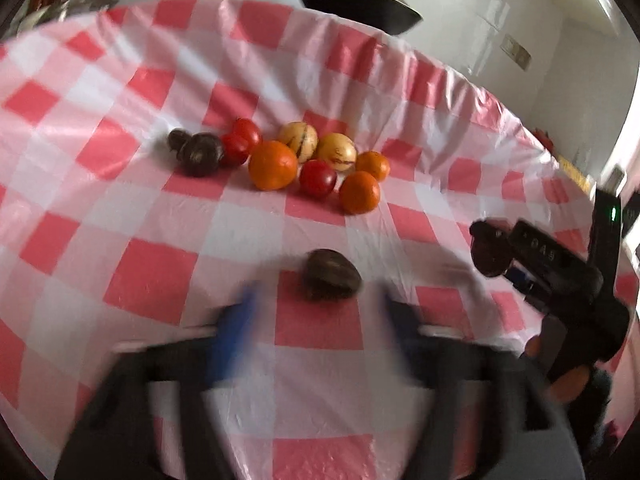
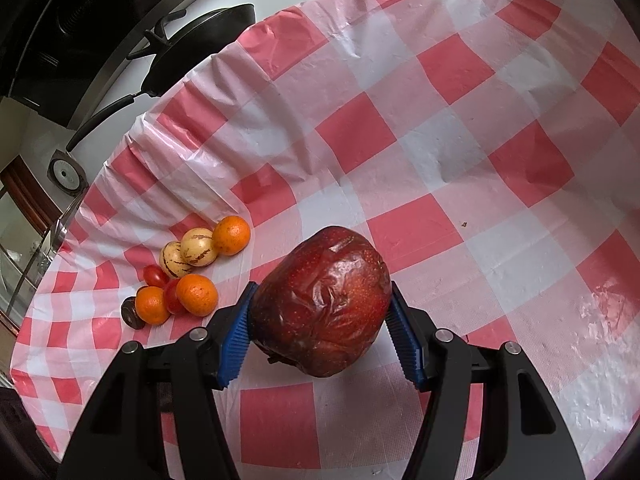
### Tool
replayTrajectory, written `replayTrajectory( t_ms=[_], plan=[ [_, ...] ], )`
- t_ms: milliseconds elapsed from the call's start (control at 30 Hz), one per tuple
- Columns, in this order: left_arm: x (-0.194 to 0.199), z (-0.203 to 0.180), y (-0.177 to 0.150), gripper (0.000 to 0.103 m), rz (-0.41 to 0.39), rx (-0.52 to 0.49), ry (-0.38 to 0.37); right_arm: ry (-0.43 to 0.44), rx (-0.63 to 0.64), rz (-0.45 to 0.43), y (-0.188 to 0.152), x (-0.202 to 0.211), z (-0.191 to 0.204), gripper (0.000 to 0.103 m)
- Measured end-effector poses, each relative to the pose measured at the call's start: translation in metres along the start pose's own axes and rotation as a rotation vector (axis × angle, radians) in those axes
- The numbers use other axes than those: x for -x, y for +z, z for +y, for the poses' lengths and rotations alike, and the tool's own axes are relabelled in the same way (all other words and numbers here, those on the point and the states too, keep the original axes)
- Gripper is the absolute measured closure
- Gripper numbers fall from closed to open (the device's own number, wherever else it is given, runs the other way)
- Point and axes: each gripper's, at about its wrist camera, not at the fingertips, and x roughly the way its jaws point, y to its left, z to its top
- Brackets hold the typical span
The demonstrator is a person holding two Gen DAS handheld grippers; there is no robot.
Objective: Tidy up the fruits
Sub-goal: 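Carry both held fruits from the table over the white box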
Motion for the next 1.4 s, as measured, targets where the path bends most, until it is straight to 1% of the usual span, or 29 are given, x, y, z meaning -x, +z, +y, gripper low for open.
replayTrajectory(
  t_ms=[67,100,167,233,400,467,533,567,600,633,667,767,1167,1267,1300,1400],
  plan=[
    [0.002,0.004,0.001,0.011,-0.008,0.021,0.006,-0.001,0.001,0.003,0.0,-0.001,0.0,0.042],
    [0.001,0.004,0.001,0.011,0.001,0.017,0.007,-0.001,0.001,0.003,0.0,0.0,0.0,0.042],
    [-0.006,0.001,-0.001,0.011,0.042,0.0,0.007,-0.002,0.001,0.005,0.0,-0.001,0.0,0.042],
    [-0.01,-0.005,-0.002,0.011,0.062,-0.028,0.005,-0.002,0.003,0.004,0.0,0.0,0.0,0.042],
    [-0.032,-0.031,0.005,0.011,0.071,-0.11,0.055,-0.005,0.008,0.007,0.0,0.0,0.001,0.042],
    [-0.041,-0.034,0.011,0.011,0.074,-0.109,0.069,-0.004,0.009,0.007,0.0,0.0,0.001,0.042],
    [-0.051,-0.034,0.015,0.02,0.102,-0.112,0.092,-0.005,0.009,0.008,0.0,-0.001,0.001,0.042],
    [-0.057,-0.033,0.015,0.037,0.129,-0.113,0.091,-0.005,0.01,0.008,0.0,-0.001,0.001,0.042],
    [-0.059,-0.033,0.015,0.049,0.134,-0.114,0.092,-0.005,0.01,0.007,0.0,-0.001,0.001,0.042],
    [-0.059,-0.032,0.015,0.058,0.13,-0.117,0.094,-0.006,0.011,0.008,0.0,-0.001,0.001,0.042],
    [-0.058,-0.032,0.015,0.064,0.131,-0.117,0.09,-0.006,0.011,0.008,0.0,-0.001,0.001,0.042],
    [-0.055,-0.028,0.015,0.065,0.127,-0.1,0.061,-0.005,0.014,0.008,-0.001,0.0,0.001,0.042],
    [-0.046,-0.013,0.015,0.065,0.098,-0.025,0.02,-0.005,0.009,-0.002,0.0,-0.001,0.001,0.042],
    [-0.04,-0.005,0.017,0.065,0.068,0.02,-0.016,-0.003,0.006,-0.008,0.0,0.0,0.001,0.042],
    [-0.035,-0.002,0.017,0.065,0.042,0.039,-0.024,-0.003,0.004,-0.012,0.0,0.0,0.001,0.042],
    [-0.013,0.005,0.012,0.065,0.005,0.079,-0.016,0.009,0.0,-0.028,0.001,0.004,0.0,0.042]
  ],
)
